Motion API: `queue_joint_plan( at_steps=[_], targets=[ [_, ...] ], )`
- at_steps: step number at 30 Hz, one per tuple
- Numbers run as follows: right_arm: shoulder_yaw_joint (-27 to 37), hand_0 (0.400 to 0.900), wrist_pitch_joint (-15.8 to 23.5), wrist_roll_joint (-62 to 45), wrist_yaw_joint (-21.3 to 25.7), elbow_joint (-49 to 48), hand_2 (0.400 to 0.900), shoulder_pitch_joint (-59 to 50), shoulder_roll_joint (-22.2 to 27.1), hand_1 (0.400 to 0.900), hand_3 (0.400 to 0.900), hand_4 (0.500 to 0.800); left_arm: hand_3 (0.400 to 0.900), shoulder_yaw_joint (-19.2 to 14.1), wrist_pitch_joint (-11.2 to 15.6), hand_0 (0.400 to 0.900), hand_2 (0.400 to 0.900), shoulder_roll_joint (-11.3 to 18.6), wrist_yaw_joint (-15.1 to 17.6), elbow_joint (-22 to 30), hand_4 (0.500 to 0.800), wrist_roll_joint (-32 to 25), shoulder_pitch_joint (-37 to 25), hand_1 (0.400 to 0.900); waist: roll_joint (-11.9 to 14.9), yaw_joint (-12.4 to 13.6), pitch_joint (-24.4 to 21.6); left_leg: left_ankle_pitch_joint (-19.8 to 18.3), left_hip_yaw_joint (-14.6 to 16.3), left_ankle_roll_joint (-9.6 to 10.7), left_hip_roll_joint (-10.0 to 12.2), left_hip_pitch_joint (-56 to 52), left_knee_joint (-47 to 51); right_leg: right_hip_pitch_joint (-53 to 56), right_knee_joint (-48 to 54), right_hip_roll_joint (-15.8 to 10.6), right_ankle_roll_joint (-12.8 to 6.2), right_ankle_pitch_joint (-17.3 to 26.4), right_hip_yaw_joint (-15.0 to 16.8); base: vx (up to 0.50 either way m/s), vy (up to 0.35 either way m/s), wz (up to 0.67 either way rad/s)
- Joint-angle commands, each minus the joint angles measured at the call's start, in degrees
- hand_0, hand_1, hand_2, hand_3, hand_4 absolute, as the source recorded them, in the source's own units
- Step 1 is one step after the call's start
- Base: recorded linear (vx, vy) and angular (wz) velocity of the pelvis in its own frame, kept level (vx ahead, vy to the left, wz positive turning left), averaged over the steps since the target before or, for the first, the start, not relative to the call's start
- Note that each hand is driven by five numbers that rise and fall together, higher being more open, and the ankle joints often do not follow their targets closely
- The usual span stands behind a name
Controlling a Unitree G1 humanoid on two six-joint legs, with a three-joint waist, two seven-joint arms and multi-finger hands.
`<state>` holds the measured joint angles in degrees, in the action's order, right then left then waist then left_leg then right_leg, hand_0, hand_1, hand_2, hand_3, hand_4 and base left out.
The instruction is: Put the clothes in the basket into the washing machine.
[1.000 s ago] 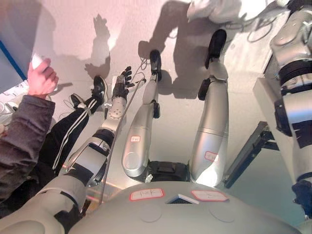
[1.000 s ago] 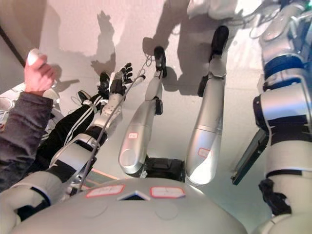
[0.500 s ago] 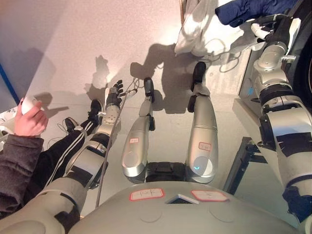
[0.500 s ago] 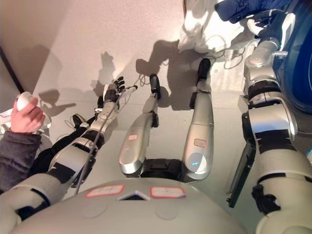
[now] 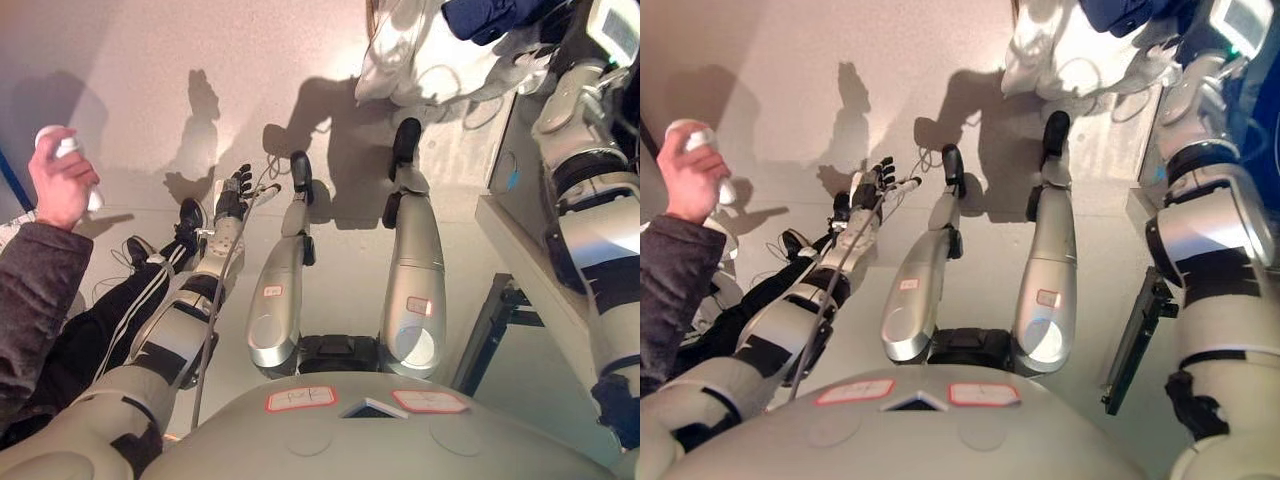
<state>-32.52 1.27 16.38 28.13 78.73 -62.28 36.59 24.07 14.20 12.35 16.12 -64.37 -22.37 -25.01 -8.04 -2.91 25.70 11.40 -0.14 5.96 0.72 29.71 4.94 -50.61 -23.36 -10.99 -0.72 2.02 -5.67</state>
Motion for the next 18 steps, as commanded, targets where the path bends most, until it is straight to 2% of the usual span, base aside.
queue_joint_plan(
  at_steps=[1, 4, 13, 18],
  targets=[
    [-5.29, 0.9, -1.28, 5.39, 6.33, 2.13, 0.9, -6.46, 3.88, 0.9, 0.9, 0.8, 0.9, 1.71, 1.81, 0.9, 0.9, 2.33, 1.19, -1.78, 0.8, -0.06, 1.92, 0.9, -0.8, 0.81, -0.97, -6.88, -1.48, 3.15, 2.72, -7.88, 0.06, -1.49, 9.01, -0.83, -5.47, 8.37, 2.83, 0.0, -0.069, 0.07],
    [-7.17, 0.9, -2.51, 8.19, 7.88, 1.99, 0.9, -9.34, 5.58, 0.9, 0.9, 0.8, 0.9, 2.66, 1.95, 0.9, 0.9, 2.15, 1.45, -1.4, 0.8, -0.87, 1.18, 0.9, -1.87, 1.0, 0.03, -6.11, -1.35, 3.74, 3.28, -5.35, 0.06, -5.16, 6.84, -0.74, -5.14, 7.46, 3.1, 0.0, -0.054, 0.08],
    [-8.42, 0.9, -3.12, 7.63, 8.24, 2.03, 0.9, -13.31, 8.0, 0.9, 0.9, 0.8, 0.9, 3.67, 2.48, 0.9, 0.9, 1.94, 2.11, 1.87, 0.8, -2.32, -0.36, 0.9, -3.06, 1.11, 2.5, -5.22, -1.05, 4.35, 3.51, -1.49, 0.06, -11.88, 1.92, -0.96, -4.55, 5.55, 4.16, -0.02, -0.053, 0.12],
    [-10.53, 0.9, -3.22, 8.46, 5.75, 2.55, 0.9, -15.05, 8.73, 0.9, 0.9, 0.8, 0.9, 3.53, 2.6, 0.9, 0.9, 2.14, 1.93, 3.18, 0.8, -2.66, -0.41, 0.9, -3.5, 0.98, 3.98, -5.36, -0.77, 4.5, 3.14, -0.84, 0.06, -14.16, -0.13, -0.97, -4.33, 5.2, 4.47, -0.01, -0.015, 0.03]
  ],
)
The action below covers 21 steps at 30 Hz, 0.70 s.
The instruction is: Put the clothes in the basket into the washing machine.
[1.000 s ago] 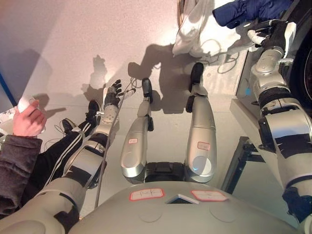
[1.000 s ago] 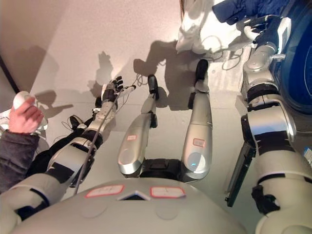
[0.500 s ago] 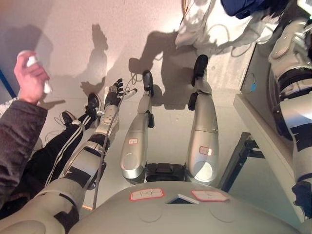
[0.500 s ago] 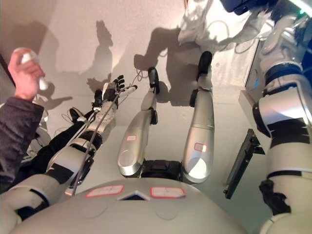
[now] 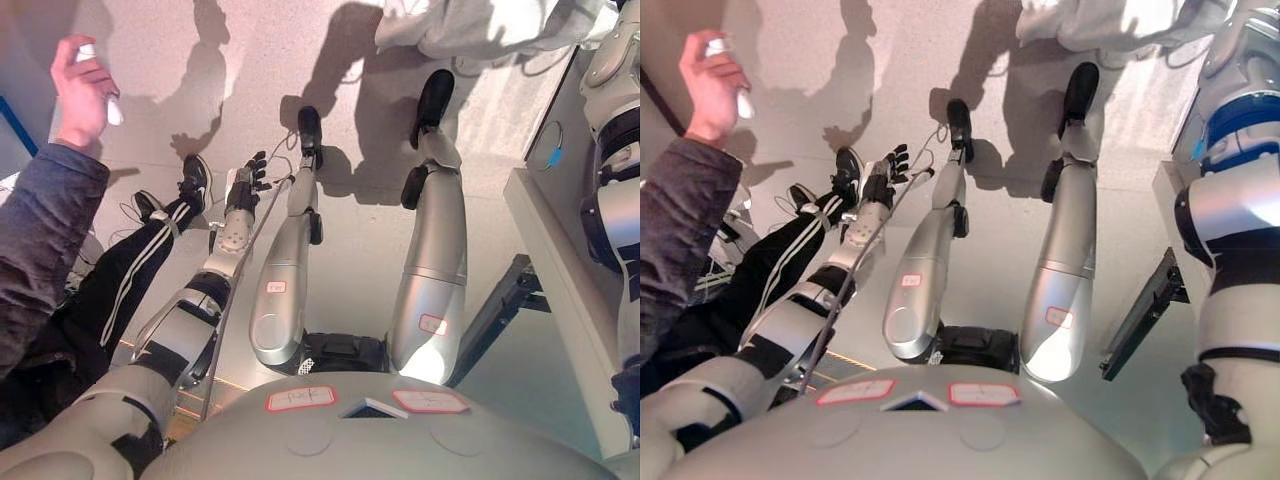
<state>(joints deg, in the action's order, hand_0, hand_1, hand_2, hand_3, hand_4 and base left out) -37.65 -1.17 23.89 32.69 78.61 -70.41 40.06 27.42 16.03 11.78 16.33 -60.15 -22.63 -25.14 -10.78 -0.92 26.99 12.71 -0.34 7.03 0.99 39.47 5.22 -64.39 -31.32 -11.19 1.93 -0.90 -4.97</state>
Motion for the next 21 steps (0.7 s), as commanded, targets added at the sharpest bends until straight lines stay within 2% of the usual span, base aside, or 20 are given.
queue_joint_plan(
  at_steps=[1, 7, 8, 10, 21],
  targets=[
    [-6.17, 0.9, -0.78, 1.6, 0.81, 2.55, 0.9, -7.29, 5.38, 0.9, 0.9, 0.8, 0.9, -0.18, 0.93, 0.9, 0.9, 2.97, 1.69, -0.66, 0.8, -2.45, -0.06, 0.9, -0.85, -0.9, 2.8, -6.71, -0.35, 3.48, 2.67, -10.31, -0.22, -0.75, 7.95, -0.72, -7.03, 8.23, 3.9, 0.0, -0.001, -0.06],
    [-8.39, 0.9, -1.15, 3.9, 0.05, 2.59, 0.9, -9.24, 7.53, 0.9, 0.9, 0.8, 0.9, -1.18, 1.64, 0.9, 0.9, 4.5, 1.29, 0.5, 0.8, -3.36, 0.63, 0.9, -2.24, -0.72, 2.81, -6.9, 0.12, 3.86, 2.37, -7.83, -0.22, -4.23, 7.52, -0.83, -7.44, 8.31, 5.11, 0.0, -0.009, 0.04],
    [-9.02, 0.871, -1.19, 4.27, -0.39, 2.59, 0.871, -9.59, 7.85, 0.871, 0.871, 0.782, 0.9, -1.21, 1.8, 0.9, 0.9, 4.7, 1.27, 1.07, 0.8, -3.65, 0.62, 0.9, -2.44, -0.79, 2.81, -6.8, 0.08, 3.86, 2.31, -7.32, -0.22, -4.91, 7.22, -0.88, -7.42, 8.31, 5.3, 0.0, -0.022, 0.09],
    [-9.54, 0.4, -1.16, 4.21, -0.85, 2.2, 0.4, -10.28, 8.5, 0.4, 0.4, 0.5, 0.9, -1.62, 2.05, 0.9, 0.9, 5.14, 1.26, 1.71, 0.8, -4.11, 0.67, 0.9, -2.36, -0.75, 2.81, -6.51, 0.2, 3.88, 2.24, -6.42, -0.22, -5.79, 6.9, -0.84, -7.3, 8.25, 5.44, 0.0, -0.036, 0.05],
    [-9.04, 0.4, -1.21, 2.93, -0.64, 2.31, 0.4, -10.61, 7.42, 0.4, 0.4, 0.5, 0.9, -1.37, 2.31, 0.9, 0.9, 4.79, 1.52, 3.29, 0.8, -4.09, 1.08, 0.9, -2.1, -0.75, 2.81, -6.77, 0.2, 3.89, 2.05, -5.95, -0.22, -7.49, 5.69, -0.82, -7.27, 8.03, 5.08, 0.0, -0.01, -0.01]
  ],
)
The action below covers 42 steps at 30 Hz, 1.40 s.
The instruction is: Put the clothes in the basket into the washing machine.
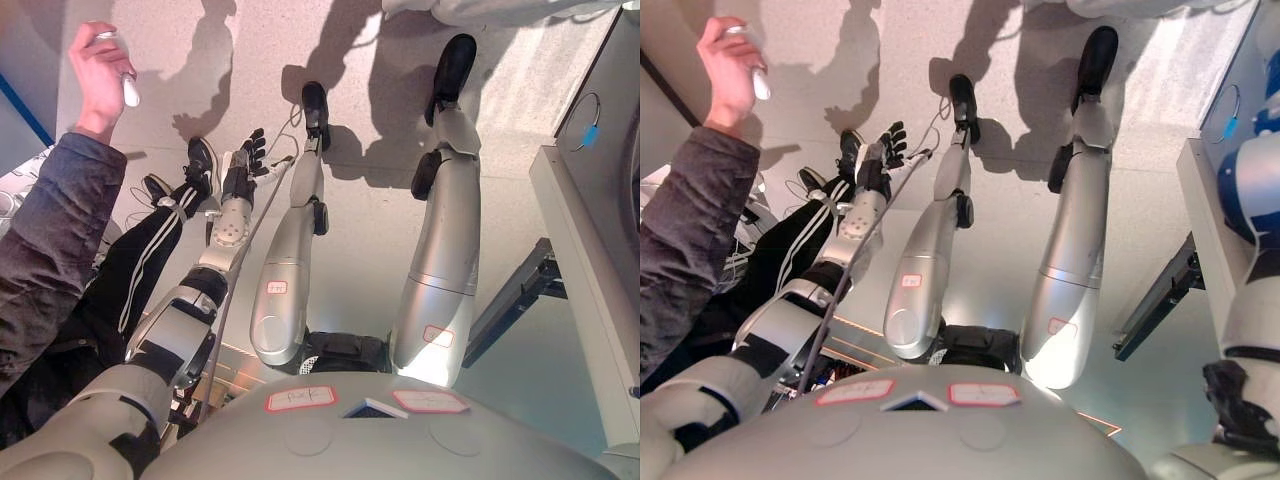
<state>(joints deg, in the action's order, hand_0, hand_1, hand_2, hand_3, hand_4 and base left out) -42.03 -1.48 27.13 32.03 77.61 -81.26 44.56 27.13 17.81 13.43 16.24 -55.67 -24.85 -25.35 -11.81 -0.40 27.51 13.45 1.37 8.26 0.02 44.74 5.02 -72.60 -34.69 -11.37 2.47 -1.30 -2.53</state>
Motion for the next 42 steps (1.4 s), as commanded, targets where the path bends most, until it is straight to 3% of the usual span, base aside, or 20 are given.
queue_joint_plan(
  at_steps=[1, 14, 17, 23, 32, 35, 42],
  targets=[
    [-4.09, 0.4, -0.77, -0.74, 0.27, 3.37, 0.4, 0.37, 2.75, 0.4, 0.4, 0.5, 0.9, -1.12, 0.47, 0.9, 0.9, 2.99, 1.62, -1.45, 0.8, -1.92, 1.33, 0.9, -1.02, -1.29, 2.28, -7.53, -1.61, 2.66, 2.99, -11.53, -0.02, 0.99, 9.12, -0.67, -7.84, 8.45, 2.54, 0.0, 0.0, 0.0],
    [0.79, 0.4, 0.56, -5.82, 1.01, 2.46, 0.4, 5.05, 0.53, 0.4, 0.4, 0.5, 0.9, -1.18, -0.54, 0.9, 0.9, 1.4, 2.14, -5.05, 0.8, -0.33, 0.83, 0.9, 0.34, -2.44, 2.28, -8.42, -3.22, 2.29, 2.95, -19.84, -0.02, 9.93, 10.7, -2.02, -8.44, 9.41, 0.1, 0.0, 0.024, -0.02],
    [4.96, 0.4, 1.8, -10.42, 1.65, 0.51, 0.4, 8.23, -0.98, 0.4, 0.4, 0.5, 0.9, -1.4, -1.06, 0.9, 0.9, 0.72, 2.4, -6.87, 0.8, -0.09, 0.41, 0.9, 1.37, -3.0, 2.28, -8.86, -3.93, 1.9, 3.2, -23.22, -0.02, 13.96, 11.08, -2.51, -8.48, 9.43, -0.77, 0.01, 0.008, 0.0],
    [9.59, 0.4, 3.53, -16.16, -0.87, -0.06, 0.4, 13.83, -4.35, 0.4, 0.4, 0.5, 0.9, -3.09, -2.77, 0.9, 0.9, 0.96, 1.61, -10.53, 0.8, 1.49, 1.51, 0.9, 4.29, -3.54, -0.96, -10.84, -4.32, 0.98, 3.93, -28.92, -0.02, 22.84, 16.98, -1.72, -8.98, 10.92, -1.94, 0.06, 0.029, -0.14],
    [12.55, 0.4, 4.72, -18.18, -1.79, -0.11, 0.4, 19.57, -7.36, 0.4, 0.4, 0.5, 0.9, -4.94, -3.86, 0.9, 0.9, 1.27, 1.34, -13.61, 0.8, 2.85, 2.12, 0.9, 6.32, -4.64, -3.53, -11.81, -3.39, 0.35, 4.38, -32.69, -0.02, 29.17, 21.96, -0.9, -9.69, 13.01, -2.42, 0.04, 0.038, -0.11],
    [18.17, 0.4, 7.16, -26.35, -2.27, -2.67, 0.4, 23.83, -9.83, 0.4, 0.4, 0.5, 0.9, -6.16, -3.78, 0.9, 0.9, 1.64, 1.46, -14.15, 0.8, 2.14, 3.08, 0.9, 7.11, -5.21, -4.69, -12.47, -2.79, 0.03, 4.55, -33.96, -0.02, 30.03, 22.16, -0.21, -9.64, 12.91, -2.04, 0.05, 0.03, -0.19],
    [36.35, 0.4, 17.11, -62.14, -7.96, -9.62, 0.4, 38.45, -18.0, 0.4, 0.4, 0.5, 0.9, -8.98, -4.73, 0.9, 0.9, 1.49, 0.59, -16.53, 0.8, 2.49, 4.46, 0.9, 6.95, -7.05, -6.08, -13.77, -1.99, -0.4, 4.5, -35.6, -0.02, 30.74, 22.16, 0.33, -9.82, 11.96, -1.23, 0.04, 0.031, -0.1]
  ],
)
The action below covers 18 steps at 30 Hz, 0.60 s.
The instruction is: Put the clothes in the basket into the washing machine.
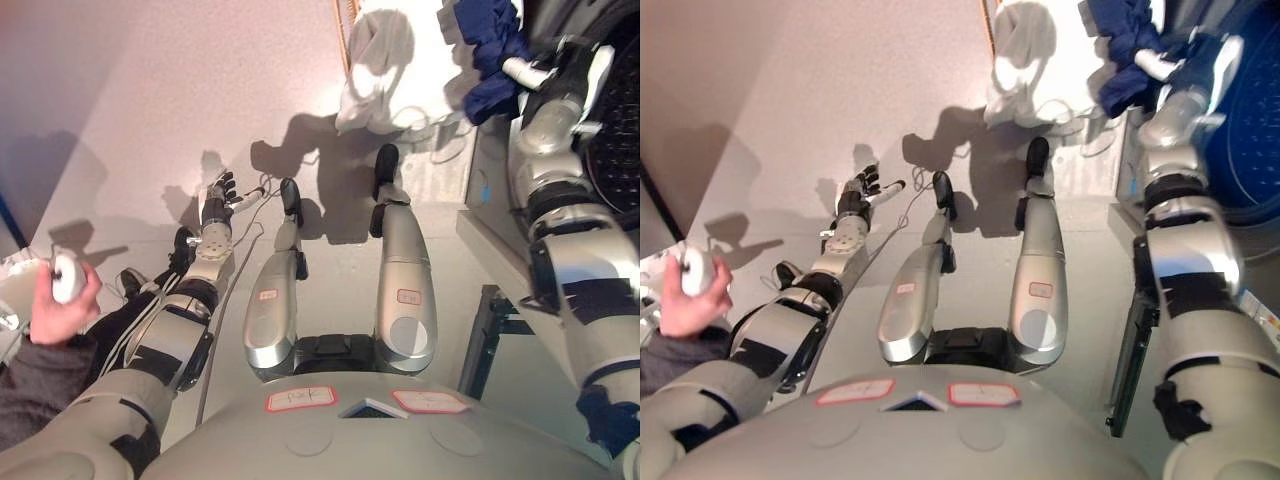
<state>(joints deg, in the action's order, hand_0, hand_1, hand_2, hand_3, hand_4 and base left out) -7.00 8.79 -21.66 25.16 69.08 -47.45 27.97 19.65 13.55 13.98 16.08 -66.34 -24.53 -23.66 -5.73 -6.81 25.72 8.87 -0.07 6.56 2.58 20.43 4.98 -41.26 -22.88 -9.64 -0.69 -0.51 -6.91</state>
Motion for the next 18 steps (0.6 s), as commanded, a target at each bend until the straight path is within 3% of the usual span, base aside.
queue_joint_plan(
  at_steps=[1, 5, 7, 13, 18],
  targets=[
    [2.82, 0.4, 8.11, -16.56, -2.35, -2.06, 0.4, 6.63, -2.51, 0.4, 0.4, 0.5, 0.9, -1.78, -0.36, 0.9, 0.9, 0.86, 0.62, -6.1, 0.8, 2.2, 2.95, 0.9, 0.73, -0.98, -4.45, -9.25, -0.45, 1.28, 1.88, -11.34, 0.02, -0.62, 10.42, -1.45, -6.7, 11.18, 3.17, 0.06, 0.044, -0.13],
    [10.15, 0.4, 15.8, -32.24, -6.01, -11.67, 0.4, 16.18, -9.63, 0.4, 0.4, 0.5, 0.9, -2.38, 0.84, 0.9, 0.9, 0.51, 0.73, -6.34, 0.8, 1.86, 4.89, 0.9, -0.04, -2.34, -5.15, -9.8, 0.47, 1.23, 1.71, -11.91, 0.02, -0.71, 10.42, -1.26, -6.92, 10.91, 3.65, 0.05, 0.053, -0.11],
    [11.33, 0.4, 17.66, -35.33, -8.49, -16.35, 0.4, 21.14, -12.52, 0.4, 0.4, 0.5, 0.9, -2.56, 1.43, 0.9, 0.9, 0.28, 0.7, -6.23, 0.8, 1.71, 5.89, 0.9, -0.13, -3.17, -5.58, -10.03, 0.68, 1.18, 1.52, -12.11, 0.02, -0.72, 10.61, -1.19, -7.01, 10.93, 3.93, 0.05, 0.057, -0.14],
    [12.98, 0.4, 18.13, -45.78, -20.2, -23.85, 0.4, 35.23, -17.48, 0.4, 0.4, 0.5, 0.9, -4.11, 2.61, 0.9, 0.9, 0.06, -0.82, -6.37, 0.8, 1.04, 8.92, 0.9, 0.03, -6.03, -6.54, -11.1, 1.86, 0.97, 1.31, -13.3, 0.02, -0.6, 10.99, -0.8, -7.22, 11.06, 4.91, 0.05, 0.046, -0.16],
    [19.06, 0.4, 19.25, -52.04, -24.27, -24.03, 0.4, 39.18, -18.48, 0.4, 0.4, 0.5, 0.9, -5.68, 3.37, 0.9, 0.9, 0.13, -1.88, -7.58, 0.8, 0.17, 10.03, 0.9, 0.09, -7.96, -7.14, -12.28, 3.0, 0.5, 0.8, -14.24, 0.02, -0.64, 11.04, -0.28, -7.44, 11.27, 6.22, 0.05, 0.046, -0.18]
  ],
)
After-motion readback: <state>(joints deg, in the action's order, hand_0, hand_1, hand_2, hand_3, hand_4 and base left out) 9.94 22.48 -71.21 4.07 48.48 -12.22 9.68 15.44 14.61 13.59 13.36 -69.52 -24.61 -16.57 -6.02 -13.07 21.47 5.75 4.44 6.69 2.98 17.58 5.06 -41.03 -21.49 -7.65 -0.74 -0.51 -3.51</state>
